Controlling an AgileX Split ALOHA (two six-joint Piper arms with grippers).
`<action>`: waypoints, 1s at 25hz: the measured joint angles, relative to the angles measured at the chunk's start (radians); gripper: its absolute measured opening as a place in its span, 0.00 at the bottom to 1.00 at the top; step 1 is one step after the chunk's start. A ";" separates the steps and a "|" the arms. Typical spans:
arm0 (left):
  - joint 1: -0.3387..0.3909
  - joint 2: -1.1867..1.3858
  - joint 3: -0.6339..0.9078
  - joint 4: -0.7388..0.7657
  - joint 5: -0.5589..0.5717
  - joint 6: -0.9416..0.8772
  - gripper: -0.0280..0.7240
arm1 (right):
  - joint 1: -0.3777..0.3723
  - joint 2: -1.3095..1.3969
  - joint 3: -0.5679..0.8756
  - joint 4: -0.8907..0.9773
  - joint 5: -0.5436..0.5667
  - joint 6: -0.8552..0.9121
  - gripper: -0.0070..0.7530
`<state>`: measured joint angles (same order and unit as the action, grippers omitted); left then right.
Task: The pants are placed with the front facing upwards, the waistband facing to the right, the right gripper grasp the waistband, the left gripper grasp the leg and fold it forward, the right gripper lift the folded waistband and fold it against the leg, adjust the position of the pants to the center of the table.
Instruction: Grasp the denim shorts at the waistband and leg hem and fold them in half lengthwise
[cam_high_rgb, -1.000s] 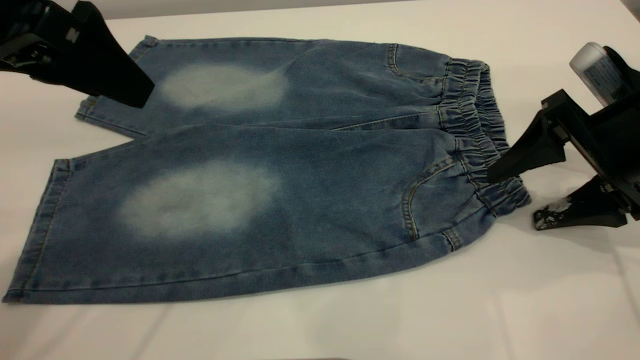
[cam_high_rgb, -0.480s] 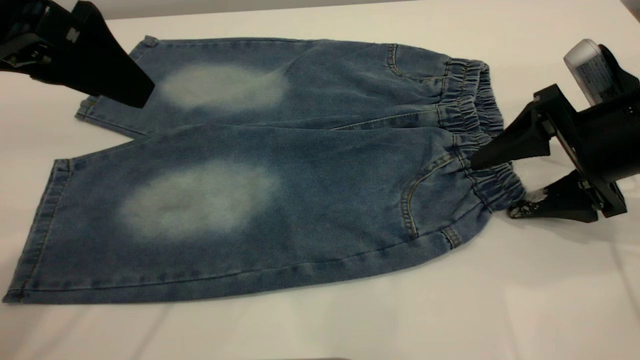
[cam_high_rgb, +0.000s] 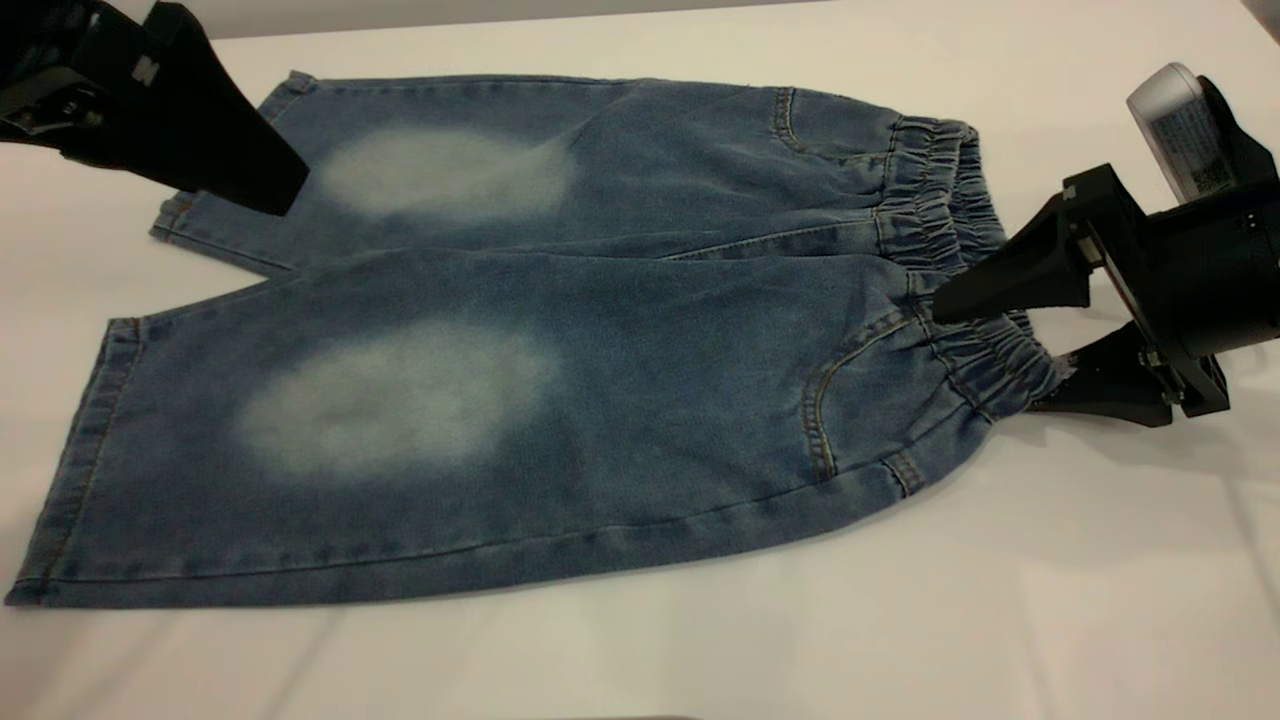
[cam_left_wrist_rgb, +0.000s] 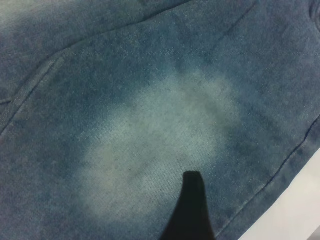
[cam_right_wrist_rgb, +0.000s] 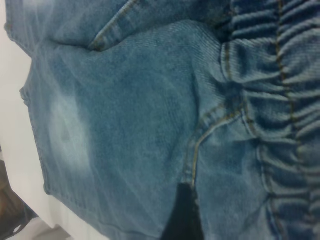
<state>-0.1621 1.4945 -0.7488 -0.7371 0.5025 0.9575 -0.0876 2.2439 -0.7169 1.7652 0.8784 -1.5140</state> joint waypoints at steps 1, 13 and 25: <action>0.000 0.000 0.000 0.000 0.000 0.000 0.81 | 0.000 0.000 0.000 -0.012 -0.003 0.009 0.71; 0.000 0.006 0.000 0.000 -0.040 0.001 0.80 | 0.000 0.001 0.000 -0.016 -0.053 0.027 0.43; 0.000 0.159 0.000 0.214 -0.071 0.002 0.79 | 0.000 0.012 0.000 -0.007 -0.058 0.024 0.06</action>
<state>-0.1621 1.6538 -0.7492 -0.5229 0.4318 0.9592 -0.0876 2.2555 -0.7169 1.7587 0.8208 -1.4901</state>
